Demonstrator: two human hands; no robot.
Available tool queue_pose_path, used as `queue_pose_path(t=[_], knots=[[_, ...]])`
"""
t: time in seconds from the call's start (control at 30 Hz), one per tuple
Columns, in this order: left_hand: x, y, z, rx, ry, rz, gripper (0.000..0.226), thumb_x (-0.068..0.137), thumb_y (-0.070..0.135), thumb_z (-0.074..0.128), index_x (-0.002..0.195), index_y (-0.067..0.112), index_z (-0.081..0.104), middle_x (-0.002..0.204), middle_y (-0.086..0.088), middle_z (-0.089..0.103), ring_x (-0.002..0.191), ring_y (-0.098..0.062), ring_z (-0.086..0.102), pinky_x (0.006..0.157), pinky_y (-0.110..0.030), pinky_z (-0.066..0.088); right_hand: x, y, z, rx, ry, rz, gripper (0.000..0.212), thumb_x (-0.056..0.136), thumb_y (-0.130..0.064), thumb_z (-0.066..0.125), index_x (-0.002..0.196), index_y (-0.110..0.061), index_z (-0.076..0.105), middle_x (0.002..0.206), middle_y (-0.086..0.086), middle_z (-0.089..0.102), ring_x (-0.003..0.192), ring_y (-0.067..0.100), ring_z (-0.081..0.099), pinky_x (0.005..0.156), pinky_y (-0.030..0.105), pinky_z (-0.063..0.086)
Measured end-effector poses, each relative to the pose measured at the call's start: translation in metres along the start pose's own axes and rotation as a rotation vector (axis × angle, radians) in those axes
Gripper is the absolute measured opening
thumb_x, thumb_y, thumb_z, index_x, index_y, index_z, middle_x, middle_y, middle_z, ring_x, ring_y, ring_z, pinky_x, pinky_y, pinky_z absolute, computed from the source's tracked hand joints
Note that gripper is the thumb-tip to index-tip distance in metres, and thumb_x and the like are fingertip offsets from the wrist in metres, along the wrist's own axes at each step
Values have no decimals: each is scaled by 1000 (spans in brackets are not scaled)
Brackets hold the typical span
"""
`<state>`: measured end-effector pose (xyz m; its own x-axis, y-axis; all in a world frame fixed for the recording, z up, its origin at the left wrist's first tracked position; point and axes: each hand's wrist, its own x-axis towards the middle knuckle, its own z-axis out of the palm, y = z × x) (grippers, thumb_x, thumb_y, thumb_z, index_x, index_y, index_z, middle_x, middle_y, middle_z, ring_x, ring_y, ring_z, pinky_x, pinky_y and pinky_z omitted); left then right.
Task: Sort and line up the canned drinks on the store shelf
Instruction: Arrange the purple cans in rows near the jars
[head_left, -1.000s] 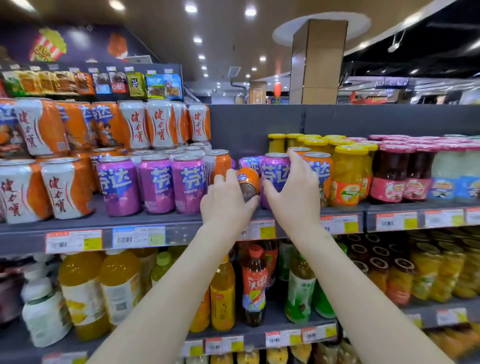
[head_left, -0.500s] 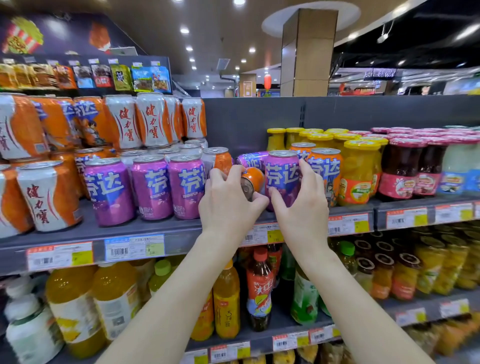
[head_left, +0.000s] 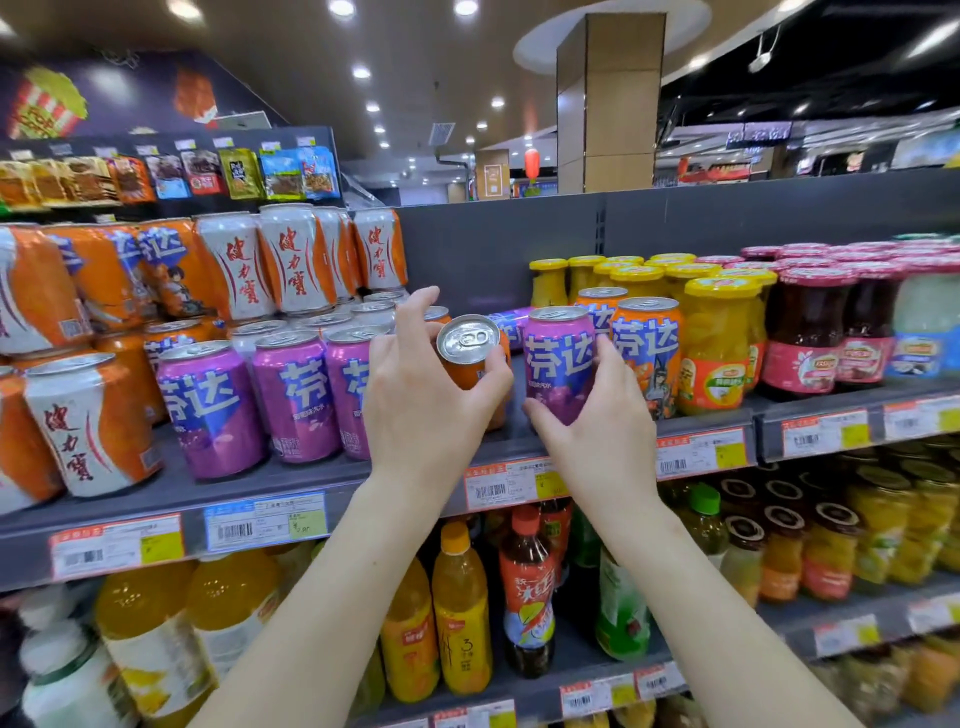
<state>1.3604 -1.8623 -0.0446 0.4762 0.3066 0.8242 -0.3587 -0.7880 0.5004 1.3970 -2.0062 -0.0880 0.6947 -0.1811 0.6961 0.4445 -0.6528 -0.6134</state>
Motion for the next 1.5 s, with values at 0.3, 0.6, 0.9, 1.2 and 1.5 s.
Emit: queue_pose_path(t=[0.3, 0.6, 0.9, 1.2, 1.5], knots=[[27, -14, -12, 325, -131, 404, 28, 92, 42, 65, 105, 17, 66, 103, -3, 70, 98, -26, 56, 84, -37, 46, 15, -8, -7, 25, -208, 17, 84, 78, -47, 81, 147, -20, 40, 130, -2, 64, 117, 21, 63, 94, 40, 54], [52, -21, -35, 533, -278, 469, 37, 91, 63, 59, 112, 33, 62, 112, 9, 72, 108, -24, 58, 88, -42, 21, 29, -16, -13, 180, -426, 29, 60, 75, -38, 83, 123, -32, 49, 103, -16, 67, 96, 9, 67, 86, 39, 59], [61, -32, -37, 591, -304, 429, 40, 93, 65, 54, 117, 35, 64, 118, 8, 70, 114, -24, 56, 91, -42, 20, 35, -13, -18, 342, -558, 2, 66, 74, -32, 90, 124, -39, 48, 110, -28, 60, 98, -8, 64, 80, 17, 53], [73, -37, -47, 595, -437, 403, 44, 96, 56, 57, 139, 44, 57, 142, 12, 59, 127, -19, 52, 103, -45, 25, 35, -16, -16, 358, -654, -61, 72, 77, -32, 88, 138, -33, 47, 118, -26, 62, 95, -16, 63, 79, 16, 52], [73, -39, -61, 400, -485, 289, 41, 99, 23, 58, 137, 40, 60, 113, 14, 72, 98, 1, 64, 106, -42, 28, 31, -31, -4, 408, -712, -84, 72, 77, -31, 88, 137, -33, 49, 121, -21, 62, 94, -6, 69, 79, 19, 53]])
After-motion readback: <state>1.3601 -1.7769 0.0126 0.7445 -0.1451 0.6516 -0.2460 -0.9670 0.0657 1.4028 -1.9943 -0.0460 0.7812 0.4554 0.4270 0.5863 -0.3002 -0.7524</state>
